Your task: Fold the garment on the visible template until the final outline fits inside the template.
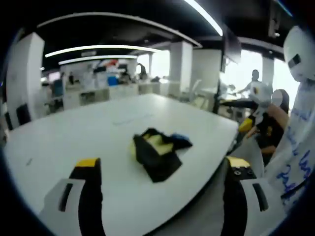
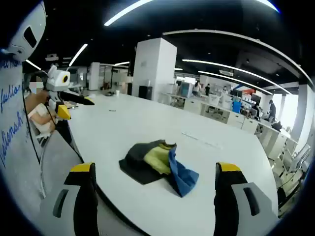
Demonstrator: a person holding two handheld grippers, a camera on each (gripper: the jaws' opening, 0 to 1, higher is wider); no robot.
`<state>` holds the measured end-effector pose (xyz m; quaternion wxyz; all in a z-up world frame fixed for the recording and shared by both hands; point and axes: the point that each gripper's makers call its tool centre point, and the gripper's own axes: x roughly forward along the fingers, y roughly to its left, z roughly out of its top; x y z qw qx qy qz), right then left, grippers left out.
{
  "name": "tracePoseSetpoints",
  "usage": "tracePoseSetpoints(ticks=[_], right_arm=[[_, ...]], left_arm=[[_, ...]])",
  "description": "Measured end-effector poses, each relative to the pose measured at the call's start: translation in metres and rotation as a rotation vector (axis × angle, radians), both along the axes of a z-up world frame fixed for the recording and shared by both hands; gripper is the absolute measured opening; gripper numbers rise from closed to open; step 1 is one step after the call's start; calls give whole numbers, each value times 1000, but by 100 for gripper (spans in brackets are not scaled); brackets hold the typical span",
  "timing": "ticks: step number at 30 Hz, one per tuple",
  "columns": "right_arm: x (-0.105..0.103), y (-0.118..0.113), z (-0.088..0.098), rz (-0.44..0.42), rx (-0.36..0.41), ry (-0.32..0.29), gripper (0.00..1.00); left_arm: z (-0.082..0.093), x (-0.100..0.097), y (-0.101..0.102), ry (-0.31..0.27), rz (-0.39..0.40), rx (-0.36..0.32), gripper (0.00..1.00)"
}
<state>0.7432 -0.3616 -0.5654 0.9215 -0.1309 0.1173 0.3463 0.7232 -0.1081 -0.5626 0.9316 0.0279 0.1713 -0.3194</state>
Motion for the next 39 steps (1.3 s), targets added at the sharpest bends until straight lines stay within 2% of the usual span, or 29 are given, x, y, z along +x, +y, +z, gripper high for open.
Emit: tracePoseSetpoints(ticks=[16,21,26,29,31,32,34,36,39], right_arm=[[0,2,0,9,-3,1,100],[0,1,0,8,-3,1,100],[3,1,4,6,8,-13,97],[7,-1,9,2,14,-32,95],[11,-2,16,2,14,-56,91],[14,-2,20,2,20,-66,90],[17,0,25,18,37,-75,85],[23,4,30,36,41,-94,83],[36,14,31,68,-7,-113,76]], left_arm=[[1,0,2,-7,3,9,100],[-2,-1,2,-6,-6,34,100],[0,0,-2,-8,-11,11,100],[5,4,-3,-36,-9,-4,100],[13,7,-2,-85,-4,-22,100],[22,9,-2,-132,5,-40,100],[28,10,-2,-167,6,-46,99],[30,9,-2,-175,10,-40,95],[29,10,-3,-164,13,-45,89]])
